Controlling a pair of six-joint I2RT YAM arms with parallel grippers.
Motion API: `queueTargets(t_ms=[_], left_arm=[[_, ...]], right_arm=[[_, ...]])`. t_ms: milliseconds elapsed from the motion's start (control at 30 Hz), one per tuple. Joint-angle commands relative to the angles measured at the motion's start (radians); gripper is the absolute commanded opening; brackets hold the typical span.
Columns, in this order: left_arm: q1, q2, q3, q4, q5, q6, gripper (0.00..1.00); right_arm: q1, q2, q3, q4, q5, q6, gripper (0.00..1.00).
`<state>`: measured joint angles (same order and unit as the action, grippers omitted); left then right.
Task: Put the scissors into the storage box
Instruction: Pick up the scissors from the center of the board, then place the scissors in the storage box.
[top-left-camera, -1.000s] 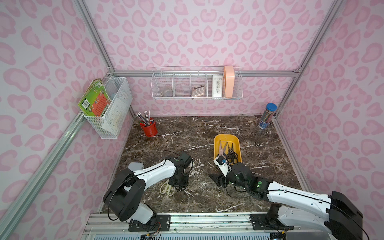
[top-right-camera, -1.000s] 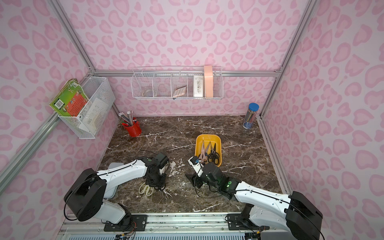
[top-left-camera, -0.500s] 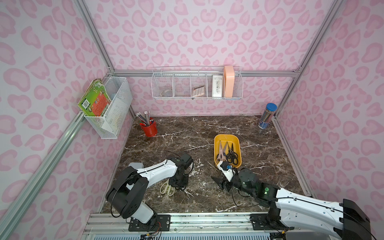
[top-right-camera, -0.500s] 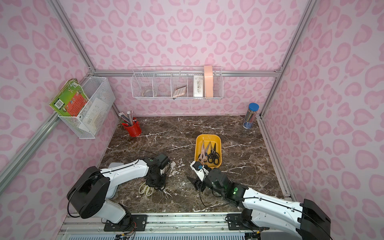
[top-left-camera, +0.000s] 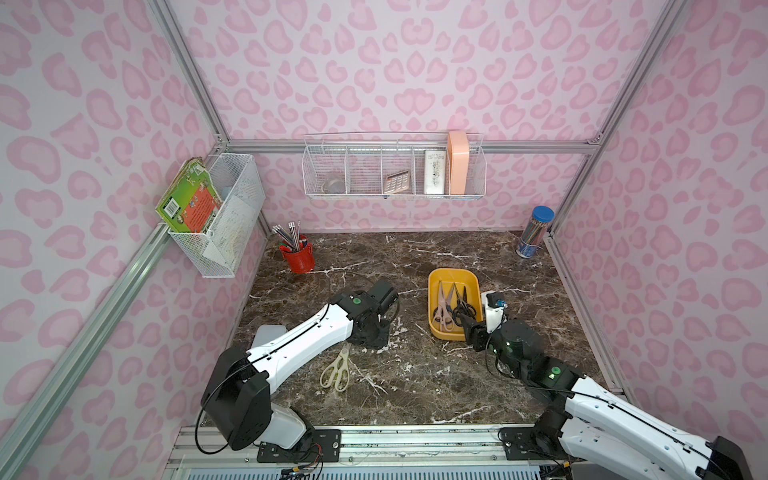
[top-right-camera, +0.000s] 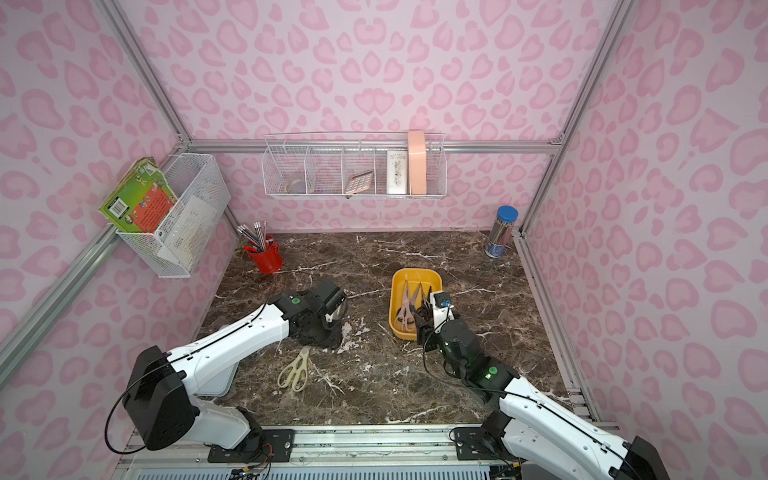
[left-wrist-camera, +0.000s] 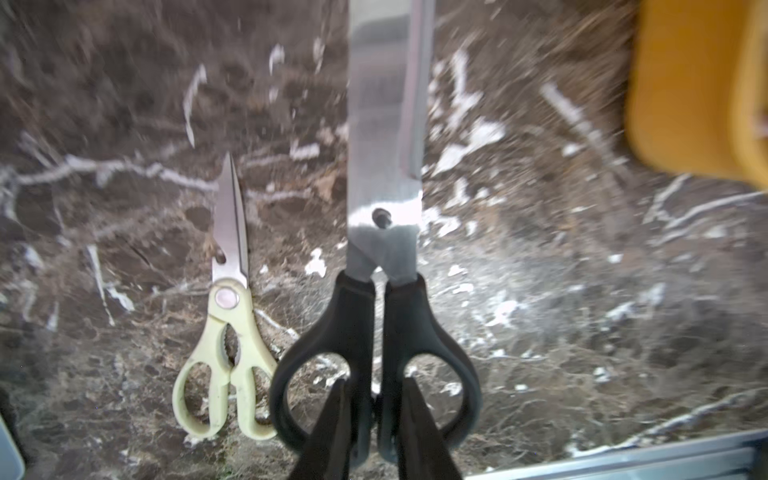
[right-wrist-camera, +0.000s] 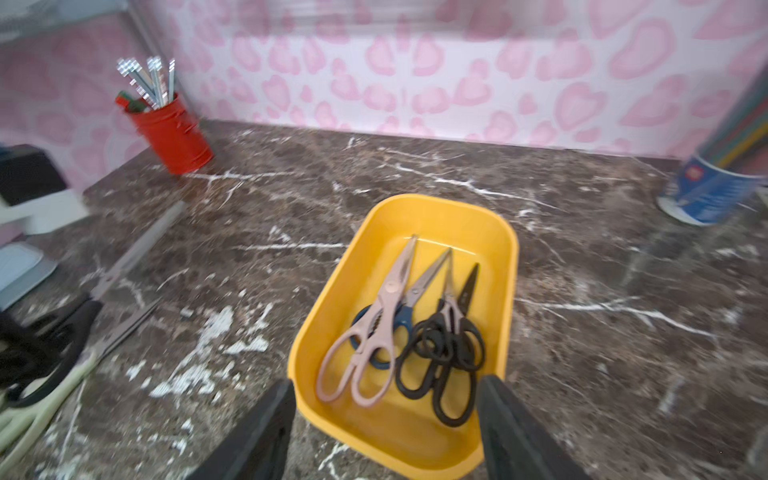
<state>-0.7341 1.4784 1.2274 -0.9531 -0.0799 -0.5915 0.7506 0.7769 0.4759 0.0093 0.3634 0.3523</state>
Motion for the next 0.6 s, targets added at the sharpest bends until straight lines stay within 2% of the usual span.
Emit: queueTargets(t_ms=[0, 133, 233, 300, 433, 567], left_arm=[[-0.051, 0.049, 0.155, -0.089, -0.03, 0.028, 0.0], [-0.117, 0.2, 0.345, -0.007, 0.061, 0.054, 0.0], [-0.136, 0.341, 0.479, 0.04, 0.16, 0.048, 0.0], [-0.145, 0.417, 0.536, 0.087, 0.201, 0.037, 0.0], [-0.144, 0.551, 0.645, 0.135, 0.248, 0.025, 0.0], [-0.136, 0.647, 0.735, 0.133, 0.259, 0.02, 0.0]], right_arm=[[-0.095, -0.042, 0.029, -0.109, 0.037, 0.08, 0.69], [-0.197, -0.077, 0.026, -0.135, 0.058, 0.07, 0.68], [-0.223, -0.105, 0.006, -0.122, 0.053, 0.065, 0.68], [-0.223, -0.129, -0.023, -0.106, 0.051, 0.059, 0.67], [-0.207, -0.21, -0.118, -0.045, -0.081, -0.008, 0.67], [-0.147, -0.317, -0.182, -0.048, -0.088, -0.044, 0.67]])
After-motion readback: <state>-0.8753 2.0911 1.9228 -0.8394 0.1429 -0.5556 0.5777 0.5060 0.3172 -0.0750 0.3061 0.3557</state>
